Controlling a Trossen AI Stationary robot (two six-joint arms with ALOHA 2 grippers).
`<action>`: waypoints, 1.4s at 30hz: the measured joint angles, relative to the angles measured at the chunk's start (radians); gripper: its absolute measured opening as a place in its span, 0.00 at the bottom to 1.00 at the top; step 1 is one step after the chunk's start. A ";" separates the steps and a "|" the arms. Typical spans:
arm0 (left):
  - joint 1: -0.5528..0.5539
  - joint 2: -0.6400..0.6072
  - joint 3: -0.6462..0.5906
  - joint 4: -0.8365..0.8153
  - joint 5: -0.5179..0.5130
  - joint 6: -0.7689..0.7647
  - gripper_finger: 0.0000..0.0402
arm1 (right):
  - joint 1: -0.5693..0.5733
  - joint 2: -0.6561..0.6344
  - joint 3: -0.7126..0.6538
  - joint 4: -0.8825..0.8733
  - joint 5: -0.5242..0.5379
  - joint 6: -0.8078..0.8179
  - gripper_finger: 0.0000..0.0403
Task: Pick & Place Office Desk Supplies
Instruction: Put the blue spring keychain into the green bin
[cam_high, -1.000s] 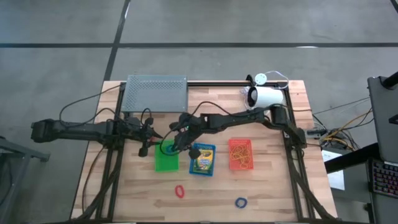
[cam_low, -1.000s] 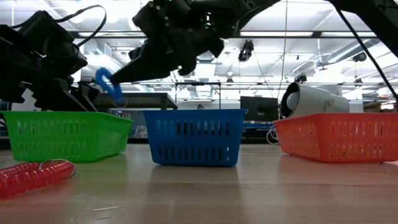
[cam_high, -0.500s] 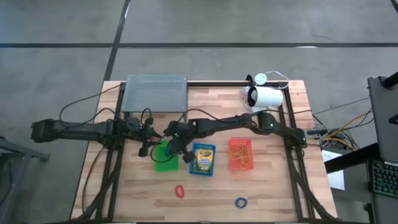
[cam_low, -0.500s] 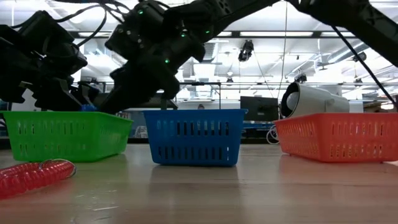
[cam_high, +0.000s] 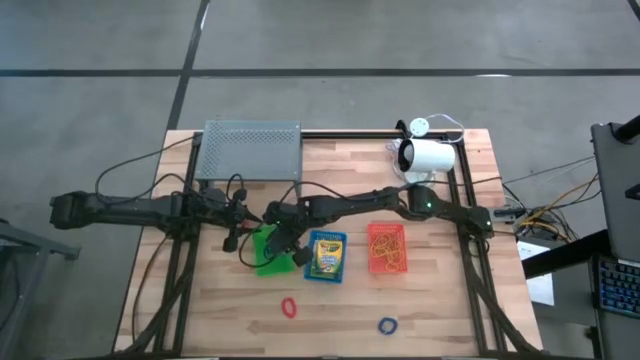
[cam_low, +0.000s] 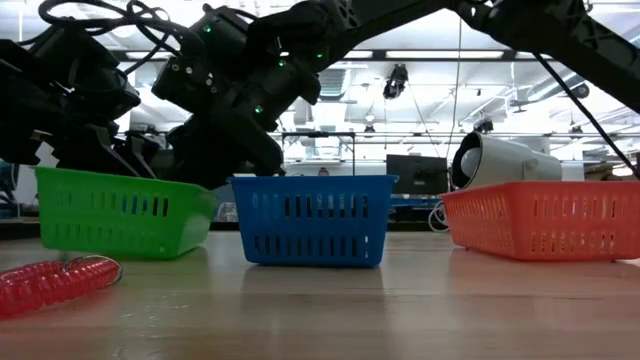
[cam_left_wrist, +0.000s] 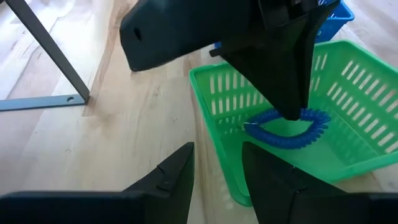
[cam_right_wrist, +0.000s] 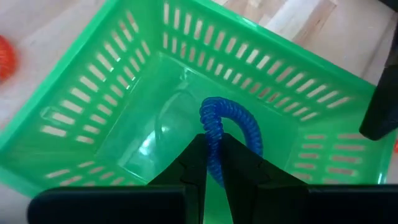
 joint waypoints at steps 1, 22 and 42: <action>0.000 0.000 0.000 0.000 0.000 0.000 0.35 | 0.000 0.000 0.000 0.000 0.001 -0.001 0.09; 0.000 0.000 0.000 0.000 0.000 0.000 0.34 | 0.008 -0.002 0.000 0.001 0.028 -0.023 0.23; 0.000 0.000 0.000 -0.001 0.000 0.000 0.34 | 0.017 -0.050 0.001 0.039 0.069 -0.046 0.20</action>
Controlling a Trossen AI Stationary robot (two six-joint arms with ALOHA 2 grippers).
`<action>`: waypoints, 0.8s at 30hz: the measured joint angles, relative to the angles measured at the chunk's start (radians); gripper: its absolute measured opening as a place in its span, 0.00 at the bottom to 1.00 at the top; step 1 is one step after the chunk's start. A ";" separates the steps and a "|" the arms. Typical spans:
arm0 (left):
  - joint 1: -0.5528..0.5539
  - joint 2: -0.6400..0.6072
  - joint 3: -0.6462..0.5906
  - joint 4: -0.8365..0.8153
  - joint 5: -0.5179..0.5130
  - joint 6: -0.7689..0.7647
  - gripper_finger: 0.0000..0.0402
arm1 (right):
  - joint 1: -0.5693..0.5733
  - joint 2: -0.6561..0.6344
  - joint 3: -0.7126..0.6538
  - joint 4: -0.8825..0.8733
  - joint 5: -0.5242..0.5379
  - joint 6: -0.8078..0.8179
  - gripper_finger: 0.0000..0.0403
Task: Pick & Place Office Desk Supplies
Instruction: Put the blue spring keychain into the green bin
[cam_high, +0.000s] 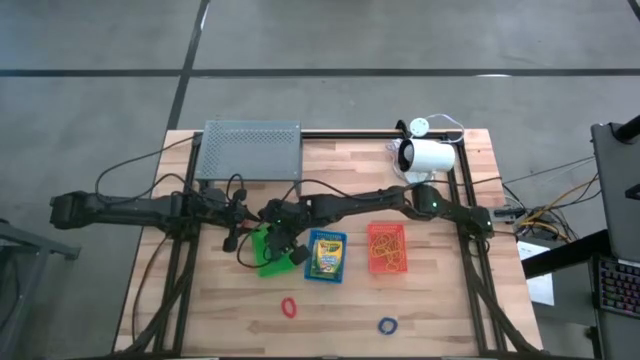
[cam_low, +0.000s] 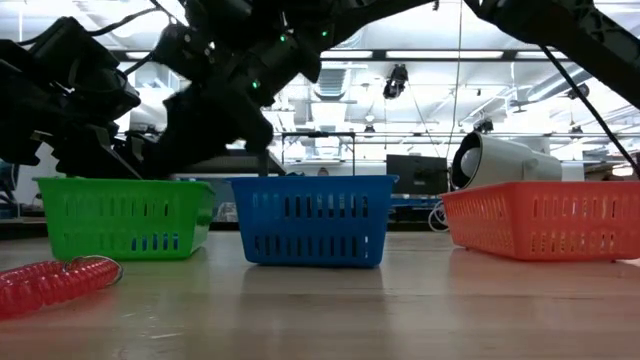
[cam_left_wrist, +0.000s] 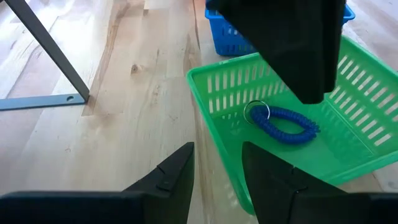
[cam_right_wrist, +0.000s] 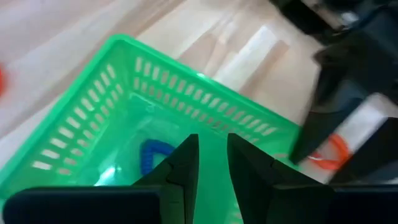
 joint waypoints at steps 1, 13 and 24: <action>0.000 0.000 0.000 0.000 0.000 0.000 0.34 | 0.001 -0.007 0.000 -0.001 0.010 0.000 0.20; 0.000 0.000 0.000 0.000 0.000 0.000 0.34 | -0.007 -0.111 -0.001 -0.069 0.016 -0.051 0.20; 0.000 0.000 0.000 -0.003 0.000 0.000 0.34 | 0.004 -0.219 -0.025 -0.268 0.208 0.134 0.19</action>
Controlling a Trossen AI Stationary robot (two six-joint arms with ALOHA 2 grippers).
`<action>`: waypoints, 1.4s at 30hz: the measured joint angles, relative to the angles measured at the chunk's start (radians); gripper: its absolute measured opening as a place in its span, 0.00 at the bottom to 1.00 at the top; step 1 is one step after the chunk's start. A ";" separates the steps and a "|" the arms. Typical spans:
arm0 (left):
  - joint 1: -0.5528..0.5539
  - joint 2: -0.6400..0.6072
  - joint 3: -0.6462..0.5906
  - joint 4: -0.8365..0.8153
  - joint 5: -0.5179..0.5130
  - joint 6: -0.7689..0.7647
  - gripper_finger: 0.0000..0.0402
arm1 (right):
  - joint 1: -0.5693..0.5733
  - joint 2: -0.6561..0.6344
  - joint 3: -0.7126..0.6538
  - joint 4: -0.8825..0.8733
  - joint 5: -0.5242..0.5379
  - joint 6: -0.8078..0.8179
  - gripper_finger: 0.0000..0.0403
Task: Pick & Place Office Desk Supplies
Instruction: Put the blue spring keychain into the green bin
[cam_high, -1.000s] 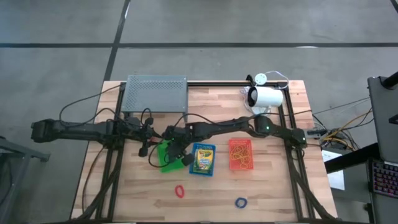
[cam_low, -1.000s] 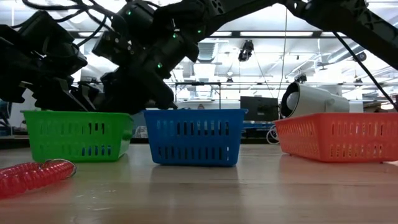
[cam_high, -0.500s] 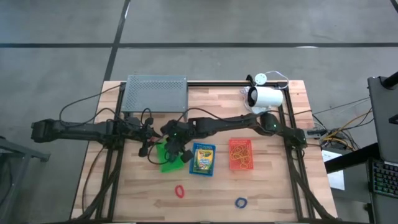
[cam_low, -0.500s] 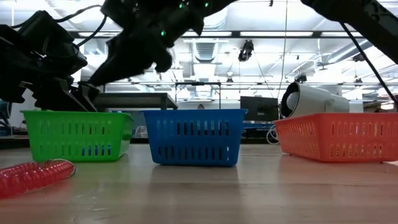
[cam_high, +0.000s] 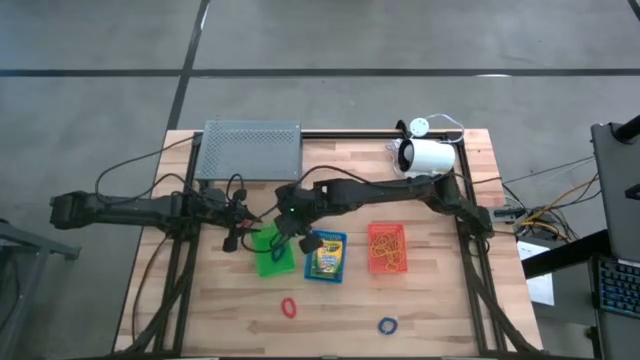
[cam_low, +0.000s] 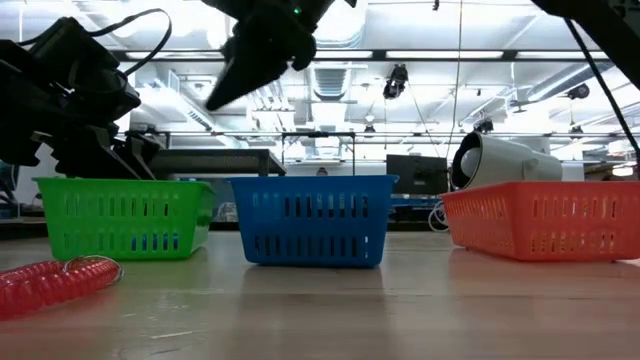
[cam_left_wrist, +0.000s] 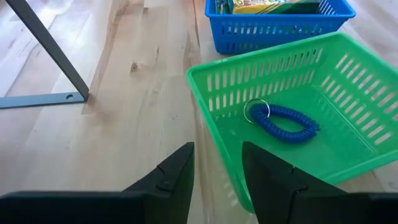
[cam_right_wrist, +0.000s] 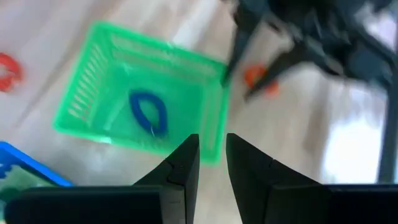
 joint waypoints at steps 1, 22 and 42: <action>0.000 0.000 0.000 0.001 0.000 0.000 0.34 | 0.005 -0.008 -0.012 -0.013 0.028 0.027 0.19; 0.000 0.000 0.000 0.001 0.000 0.000 0.34 | 0.262 -0.447 -0.597 0.000 0.406 0.773 0.22; 0.000 0.000 0.000 0.001 0.000 0.000 0.35 | 0.569 -0.580 -0.868 -0.030 0.375 1.277 0.18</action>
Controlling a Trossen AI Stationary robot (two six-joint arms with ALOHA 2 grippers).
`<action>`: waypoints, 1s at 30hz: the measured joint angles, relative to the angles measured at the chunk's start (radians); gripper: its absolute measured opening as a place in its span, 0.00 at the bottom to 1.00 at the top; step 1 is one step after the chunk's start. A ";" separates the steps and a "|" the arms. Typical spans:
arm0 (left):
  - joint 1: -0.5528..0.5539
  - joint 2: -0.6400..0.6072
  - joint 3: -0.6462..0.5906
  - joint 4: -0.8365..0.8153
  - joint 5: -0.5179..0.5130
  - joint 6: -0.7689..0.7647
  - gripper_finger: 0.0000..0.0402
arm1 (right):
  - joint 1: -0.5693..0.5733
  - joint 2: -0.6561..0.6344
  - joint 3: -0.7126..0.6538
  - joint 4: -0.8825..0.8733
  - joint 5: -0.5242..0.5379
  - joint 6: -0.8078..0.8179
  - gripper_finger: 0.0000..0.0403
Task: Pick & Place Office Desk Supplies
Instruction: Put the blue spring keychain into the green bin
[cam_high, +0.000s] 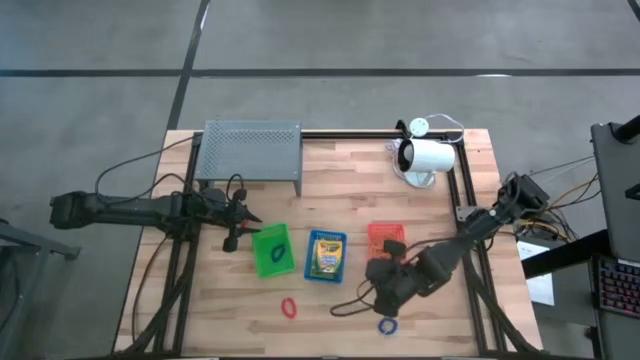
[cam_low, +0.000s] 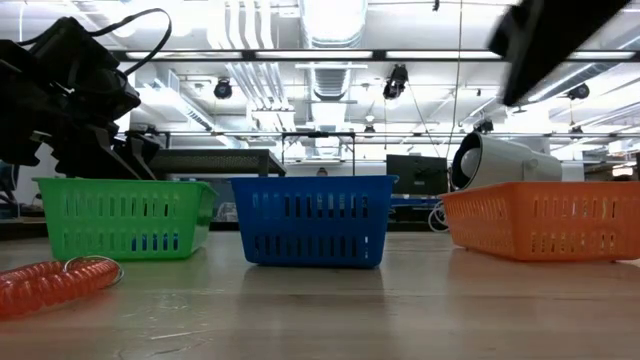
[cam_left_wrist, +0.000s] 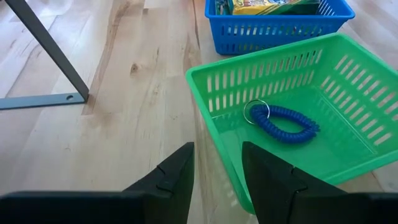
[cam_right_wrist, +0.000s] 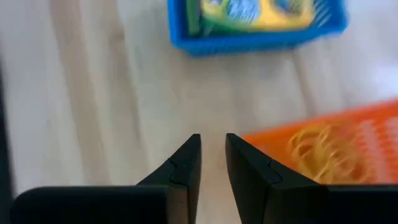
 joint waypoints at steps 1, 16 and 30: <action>0.000 0.000 0.000 0.000 0.000 0.000 0.35 | 0.011 0.000 -0.007 0.000 -0.012 0.031 0.17; 0.000 0.000 0.000 0.000 0.000 0.000 0.35 | 0.219 0.010 -0.047 0.135 -0.086 0.390 0.24; 0.000 0.000 0.000 0.000 0.000 0.000 0.34 | 0.244 0.110 -0.089 0.217 -0.114 0.533 0.39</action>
